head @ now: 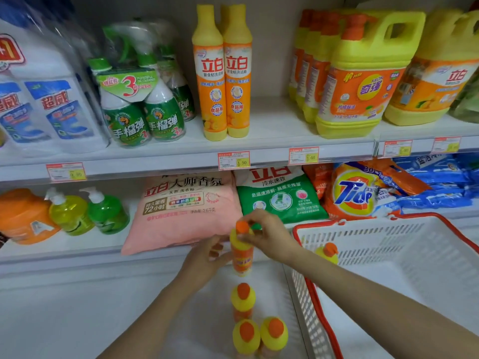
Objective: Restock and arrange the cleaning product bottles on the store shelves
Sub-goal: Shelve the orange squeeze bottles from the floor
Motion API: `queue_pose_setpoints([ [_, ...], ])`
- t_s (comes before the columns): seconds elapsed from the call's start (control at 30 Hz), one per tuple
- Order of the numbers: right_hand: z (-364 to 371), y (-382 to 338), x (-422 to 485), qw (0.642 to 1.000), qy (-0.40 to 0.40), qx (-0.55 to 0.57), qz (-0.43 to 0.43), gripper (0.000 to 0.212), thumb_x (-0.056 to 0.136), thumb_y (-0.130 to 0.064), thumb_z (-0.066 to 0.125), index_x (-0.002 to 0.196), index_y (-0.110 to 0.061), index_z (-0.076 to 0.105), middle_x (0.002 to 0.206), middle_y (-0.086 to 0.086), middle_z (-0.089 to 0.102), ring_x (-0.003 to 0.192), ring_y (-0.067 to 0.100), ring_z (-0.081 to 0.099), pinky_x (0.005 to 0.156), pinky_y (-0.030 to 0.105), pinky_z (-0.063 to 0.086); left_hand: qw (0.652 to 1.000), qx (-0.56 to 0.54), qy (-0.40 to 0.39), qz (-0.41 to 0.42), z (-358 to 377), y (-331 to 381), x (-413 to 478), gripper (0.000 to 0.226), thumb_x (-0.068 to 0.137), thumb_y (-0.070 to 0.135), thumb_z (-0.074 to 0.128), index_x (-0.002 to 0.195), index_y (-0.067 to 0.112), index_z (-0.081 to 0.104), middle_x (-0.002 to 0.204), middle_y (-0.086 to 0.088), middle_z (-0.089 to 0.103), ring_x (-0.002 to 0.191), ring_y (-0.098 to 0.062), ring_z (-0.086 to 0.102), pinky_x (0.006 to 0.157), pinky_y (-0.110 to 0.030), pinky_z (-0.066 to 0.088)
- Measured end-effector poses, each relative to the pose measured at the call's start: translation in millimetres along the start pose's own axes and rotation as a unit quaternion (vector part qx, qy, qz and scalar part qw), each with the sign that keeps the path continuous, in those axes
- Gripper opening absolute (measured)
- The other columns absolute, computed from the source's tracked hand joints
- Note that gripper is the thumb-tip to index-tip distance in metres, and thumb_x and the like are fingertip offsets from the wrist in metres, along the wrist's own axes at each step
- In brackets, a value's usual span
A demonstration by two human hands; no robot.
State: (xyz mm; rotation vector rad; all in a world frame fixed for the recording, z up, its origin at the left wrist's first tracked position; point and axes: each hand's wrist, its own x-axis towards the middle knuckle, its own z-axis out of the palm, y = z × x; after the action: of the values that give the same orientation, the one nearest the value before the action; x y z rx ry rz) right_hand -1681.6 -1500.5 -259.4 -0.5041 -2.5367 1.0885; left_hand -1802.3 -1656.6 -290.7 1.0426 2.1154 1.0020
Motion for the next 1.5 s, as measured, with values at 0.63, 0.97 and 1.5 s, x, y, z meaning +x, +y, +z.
queue_pose_setpoints([
  [0.63,44.9,57.2,-16.3,0.972,-0.188,0.015,0.139,0.042,0.083,-0.027,0.079,0.121,-0.016,0.067,0.112,-0.004,0.060,0.111,0.016,0.058,0.096,0.032,0.050,0.983,0.174,-0.055,-0.007,19.0,-50.2,3.0,0.041,0.096,0.019,0.057,0.136,0.024,0.055,0.136,0.002,0.056,0.122,-0.014,0.055,0.097,-0.022,0.040],
  [0.97,-75.6,-51.0,64.0,0.971,0.150,0.184,-0.030,0.008,0.092,-0.020,0.068,0.099,-0.025,0.068,0.088,0.001,0.070,0.088,0.027,0.068,0.080,0.041,0.058,0.886,0.242,0.323,0.228,-72.2,60.1,38.8,0.047,0.086,0.008,0.065,0.132,0.015,0.059,0.145,-0.010,0.046,0.138,-0.030,0.035,0.114,-0.048,0.031],
  [1.5,-111.0,-85.3,189.8,0.954,0.262,0.140,0.044,0.052,0.089,-0.034,0.071,0.131,-0.012,0.050,0.124,0.004,0.064,0.106,0.016,0.061,0.096,0.037,0.052,0.870,0.379,0.243,0.199,-91.7,66.5,74.0,0.089,0.083,0.026,0.071,0.156,0.026,0.021,0.165,-0.008,0.007,0.151,-0.032,0.003,0.119,-0.050,0.005],
])
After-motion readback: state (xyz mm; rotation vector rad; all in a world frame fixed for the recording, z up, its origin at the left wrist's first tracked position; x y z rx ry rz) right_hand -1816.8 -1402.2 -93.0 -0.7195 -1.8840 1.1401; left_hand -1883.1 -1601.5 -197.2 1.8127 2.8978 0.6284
